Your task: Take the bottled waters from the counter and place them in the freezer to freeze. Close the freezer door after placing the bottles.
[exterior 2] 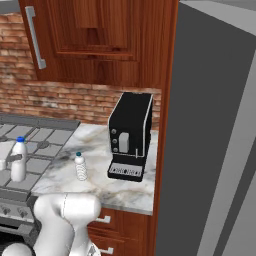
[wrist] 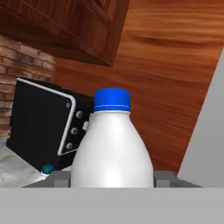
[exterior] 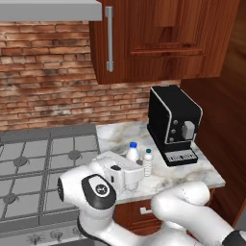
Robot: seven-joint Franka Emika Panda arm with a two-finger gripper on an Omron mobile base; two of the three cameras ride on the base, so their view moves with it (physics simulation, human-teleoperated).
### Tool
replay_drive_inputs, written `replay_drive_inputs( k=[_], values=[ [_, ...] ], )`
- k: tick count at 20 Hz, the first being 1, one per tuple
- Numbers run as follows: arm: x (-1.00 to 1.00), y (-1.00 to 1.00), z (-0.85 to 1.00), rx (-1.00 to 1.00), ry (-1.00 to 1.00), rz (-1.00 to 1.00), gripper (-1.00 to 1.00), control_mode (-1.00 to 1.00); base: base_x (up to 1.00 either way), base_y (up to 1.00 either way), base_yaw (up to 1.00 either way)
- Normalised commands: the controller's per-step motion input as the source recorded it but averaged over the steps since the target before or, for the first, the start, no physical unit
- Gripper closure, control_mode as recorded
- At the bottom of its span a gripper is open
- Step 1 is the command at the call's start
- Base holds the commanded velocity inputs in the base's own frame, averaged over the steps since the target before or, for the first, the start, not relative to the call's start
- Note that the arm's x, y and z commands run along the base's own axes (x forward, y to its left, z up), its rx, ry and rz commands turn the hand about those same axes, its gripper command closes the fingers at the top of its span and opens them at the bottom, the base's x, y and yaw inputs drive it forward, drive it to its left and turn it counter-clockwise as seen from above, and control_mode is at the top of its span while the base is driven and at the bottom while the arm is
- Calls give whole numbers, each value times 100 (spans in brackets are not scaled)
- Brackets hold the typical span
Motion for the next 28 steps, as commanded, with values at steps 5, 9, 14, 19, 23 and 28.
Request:
replay_drive_inputs(
  k=[5, 9, 14, 19, 23, 28],
  values=[
    [-15, 1, 23, 1, 12, 61, 100, -100, 0, 0, 0],
    [-9, 0, 49, 9, 13, 64, 100, -100, 0, 0, 0],
    [0, -3, 38, 28, 21, 44, 100, -100, 0, 0, 0],
    [0, -31, 2, 52, 17, 31, 100, -100, 0, 0, 0],
    [0, -27, 9, 47, 12, 31, 100, -100, 0, 0, 0],
    [0, -7, 2, -9, 0, 26, 100, -100, 0, 0, 0]
  ],
)
